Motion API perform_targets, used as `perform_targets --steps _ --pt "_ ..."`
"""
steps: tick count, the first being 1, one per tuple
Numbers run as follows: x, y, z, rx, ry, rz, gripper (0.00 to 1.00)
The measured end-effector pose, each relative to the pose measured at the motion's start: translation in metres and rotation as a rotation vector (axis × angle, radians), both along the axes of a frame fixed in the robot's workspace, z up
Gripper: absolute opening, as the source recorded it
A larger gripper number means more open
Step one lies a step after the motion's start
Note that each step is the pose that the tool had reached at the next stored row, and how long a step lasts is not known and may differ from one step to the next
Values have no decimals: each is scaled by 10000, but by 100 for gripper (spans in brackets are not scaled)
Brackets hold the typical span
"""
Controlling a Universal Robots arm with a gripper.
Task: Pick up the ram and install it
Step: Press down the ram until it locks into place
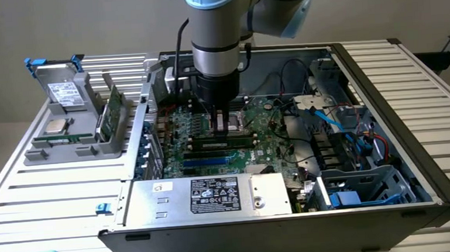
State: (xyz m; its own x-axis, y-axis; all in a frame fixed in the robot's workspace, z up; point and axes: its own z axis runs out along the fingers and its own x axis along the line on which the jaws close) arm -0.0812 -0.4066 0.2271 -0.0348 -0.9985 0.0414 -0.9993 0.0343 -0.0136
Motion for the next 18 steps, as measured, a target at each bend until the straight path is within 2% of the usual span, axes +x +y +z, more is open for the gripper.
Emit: perform_targets --steps 7,8,10,12,15,18 --pt "-7 1 -15 -4 -15 2 11" --pt "-6 4 11 14 -27 0 11" --pt "-6 1 106 -7 -15 0 11" --pt "22 1 156 -6 -16 0 11" --pt "115 1 192 -7 6 0 11" --pt "179 1 202 -8 73 1 11"
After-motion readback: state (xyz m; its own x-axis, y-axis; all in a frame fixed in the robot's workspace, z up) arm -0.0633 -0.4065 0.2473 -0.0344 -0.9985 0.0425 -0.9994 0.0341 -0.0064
